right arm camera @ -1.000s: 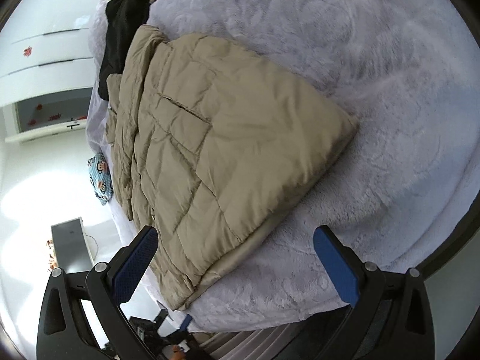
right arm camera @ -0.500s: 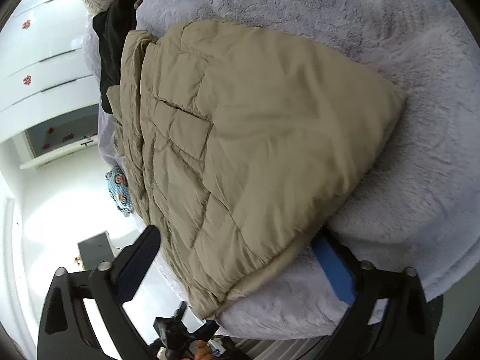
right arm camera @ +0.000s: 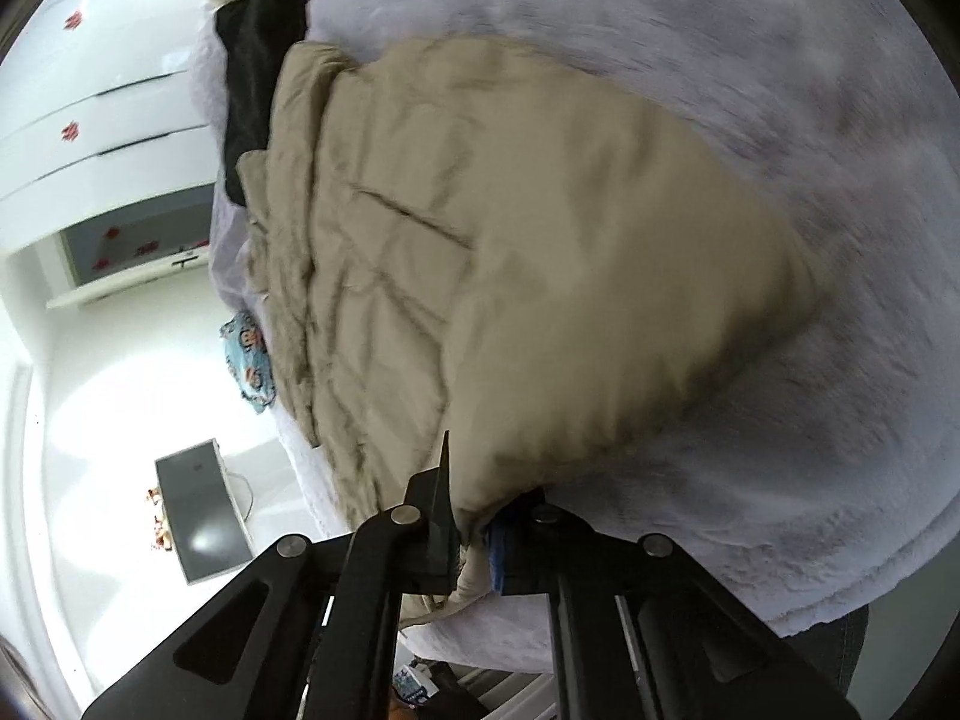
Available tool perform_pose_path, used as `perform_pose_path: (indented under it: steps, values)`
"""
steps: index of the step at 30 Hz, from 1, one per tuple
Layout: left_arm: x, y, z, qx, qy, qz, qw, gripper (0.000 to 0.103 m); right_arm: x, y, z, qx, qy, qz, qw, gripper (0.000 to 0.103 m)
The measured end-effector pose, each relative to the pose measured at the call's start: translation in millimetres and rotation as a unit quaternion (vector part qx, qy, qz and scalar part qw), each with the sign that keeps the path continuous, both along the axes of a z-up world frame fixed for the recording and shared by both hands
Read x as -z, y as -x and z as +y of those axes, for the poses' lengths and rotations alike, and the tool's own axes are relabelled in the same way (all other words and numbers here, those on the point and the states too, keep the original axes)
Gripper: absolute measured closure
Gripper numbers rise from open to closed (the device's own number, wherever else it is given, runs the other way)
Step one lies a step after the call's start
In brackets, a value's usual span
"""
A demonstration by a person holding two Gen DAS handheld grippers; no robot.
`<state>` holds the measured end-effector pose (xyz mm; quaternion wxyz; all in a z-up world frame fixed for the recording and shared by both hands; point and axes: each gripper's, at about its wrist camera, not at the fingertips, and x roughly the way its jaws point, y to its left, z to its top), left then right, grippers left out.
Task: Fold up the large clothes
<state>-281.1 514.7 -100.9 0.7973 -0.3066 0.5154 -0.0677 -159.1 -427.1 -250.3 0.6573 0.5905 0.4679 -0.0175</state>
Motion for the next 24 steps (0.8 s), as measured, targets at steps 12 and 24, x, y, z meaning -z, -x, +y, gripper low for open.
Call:
perform_pose_path:
  steps: [12,24]
  values:
    - [-152.8,-116.8,-28.5,0.032,-0.08,-0.119,0.9892,0.09,-137.2,-153.1,-9.6,-0.125,0.124,-0.125,0.976,0.096]
    - [-127.3,-308.6,-43.4,-0.012,-0.238,-0.082,0.9678,0.09,-127.1,-364.5,-6.0,-0.234,0.275,-0.114,0.925,0.096]
